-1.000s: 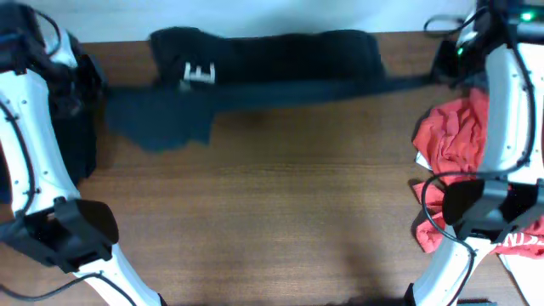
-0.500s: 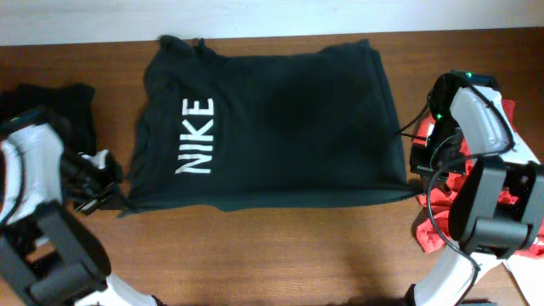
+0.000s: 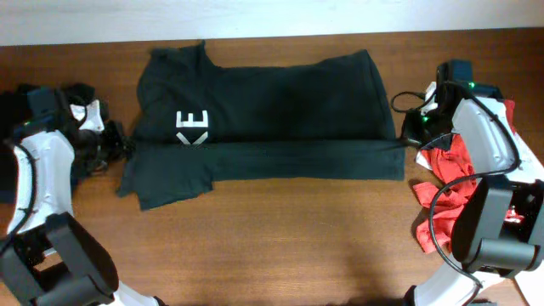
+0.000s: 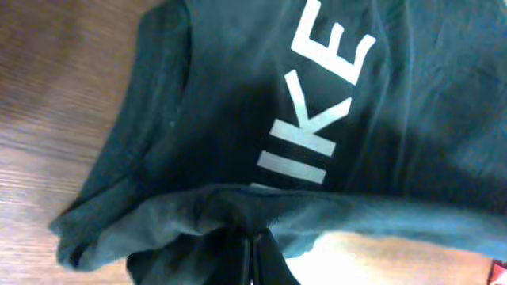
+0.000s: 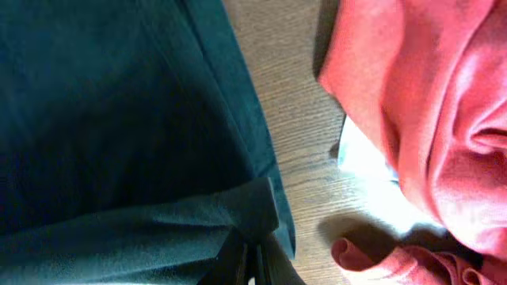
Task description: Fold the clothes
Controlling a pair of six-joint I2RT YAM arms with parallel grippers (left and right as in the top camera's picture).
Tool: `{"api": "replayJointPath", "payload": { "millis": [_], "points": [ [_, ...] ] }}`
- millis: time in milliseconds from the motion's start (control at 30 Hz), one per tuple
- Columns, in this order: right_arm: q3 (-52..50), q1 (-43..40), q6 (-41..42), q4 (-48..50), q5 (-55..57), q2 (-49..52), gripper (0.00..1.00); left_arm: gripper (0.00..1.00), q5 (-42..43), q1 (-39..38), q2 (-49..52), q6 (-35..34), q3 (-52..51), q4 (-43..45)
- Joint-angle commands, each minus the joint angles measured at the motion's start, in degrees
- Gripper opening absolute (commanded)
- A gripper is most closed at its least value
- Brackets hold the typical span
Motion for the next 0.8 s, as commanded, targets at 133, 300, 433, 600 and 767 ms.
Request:
{"api": "replayJointPath", "payload": {
  "millis": [133, 300, 433, 600, 767],
  "points": [
    [0.44, 2.84, -1.01, 10.29, -0.15, 2.84, 0.17, 0.01, -4.09, -1.68, -0.76, -4.02, -6.88, 12.55],
    [0.44, 2.84, -1.03, 10.67, -1.22, 3.06, 0.45, 0.38, -3.21, -2.69, -0.74, -3.91, -6.95, 13.46],
    [-6.47, 3.13, -1.03, 11.04, -1.57, 3.15, 0.24, 0.4, -1.7, -10.58, -0.76, 4.24, -6.95, 11.17],
    [-15.8, 3.1, -1.03, 17.0, -1.57, 3.15, 0.24, 0.56, -12.07, -22.82, -0.76, 4.66, -8.94, 8.0],
    [-16.24, 3.1, -1.03, 17.33, -1.57, 3.15, 0.24, 0.57, -20.04, -28.61, -0.74, 4.61, -17.75, 8.63]
  ]
}}
